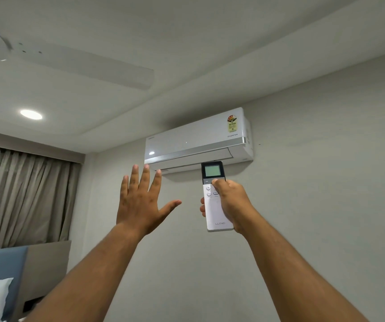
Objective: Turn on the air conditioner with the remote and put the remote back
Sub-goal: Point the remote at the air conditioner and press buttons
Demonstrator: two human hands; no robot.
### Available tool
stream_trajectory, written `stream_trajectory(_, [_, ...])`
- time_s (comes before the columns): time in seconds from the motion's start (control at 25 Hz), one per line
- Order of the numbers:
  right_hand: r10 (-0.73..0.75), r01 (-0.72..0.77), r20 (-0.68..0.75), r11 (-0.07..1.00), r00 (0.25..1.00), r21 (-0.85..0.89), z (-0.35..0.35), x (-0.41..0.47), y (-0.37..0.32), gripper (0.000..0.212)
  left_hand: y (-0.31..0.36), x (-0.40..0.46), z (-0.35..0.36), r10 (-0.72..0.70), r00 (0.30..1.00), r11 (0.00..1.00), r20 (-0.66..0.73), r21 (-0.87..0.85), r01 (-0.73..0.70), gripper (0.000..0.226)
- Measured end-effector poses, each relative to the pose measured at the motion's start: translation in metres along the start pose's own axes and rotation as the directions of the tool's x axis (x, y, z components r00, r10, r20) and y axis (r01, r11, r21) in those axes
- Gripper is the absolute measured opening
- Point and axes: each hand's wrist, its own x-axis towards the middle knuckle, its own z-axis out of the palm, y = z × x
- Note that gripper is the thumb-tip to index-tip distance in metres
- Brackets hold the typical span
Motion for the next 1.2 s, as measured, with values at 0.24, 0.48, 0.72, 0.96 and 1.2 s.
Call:
stream_trajectory(0.24, [-0.010, 0.010, 0.015, 1.000, 1.000, 0.016, -0.0031, 0.0010, -0.0011, 0.022, 0.0031, 0.0014, -0.0039, -0.013, 1.000, 1.000, -0.003, -0.016, 0.013, 0.104])
stream_trajectory(0.48, [-0.005, 0.005, 0.002, 0.999, 1.000, 0.040, -0.0053, 0.0008, -0.0031, 0.022, 0.0042, 0.0031, -0.0073, -0.033, 0.999, 0.997, -0.006, -0.073, 0.033, 0.106])
stream_trajectory(0.72, [0.016, -0.016, 0.010, 0.998, 1.000, 0.061, -0.0045, 0.0010, -0.0014, 0.033, 0.0049, 0.0001, -0.0059, -0.022, 0.999, 0.996, -0.030, -0.089, 0.019, 0.103])
stream_trajectory(0.96, [0.015, -0.016, 0.013, 0.999, 1.000, 0.045, -0.0018, 0.0034, 0.0007, 0.023, 0.0013, 0.0002, -0.0037, -0.022, 0.999, 0.995, -0.041, -0.099, 0.018, 0.103])
stream_trajectory(1.2, [0.023, -0.023, 0.012, 0.999, 1.000, 0.031, 0.0017, 0.0074, 0.0035, 0.023, -0.0031, -0.0007, -0.0010, -0.025, 0.999, 0.994, -0.042, -0.109, 0.020, 0.104])
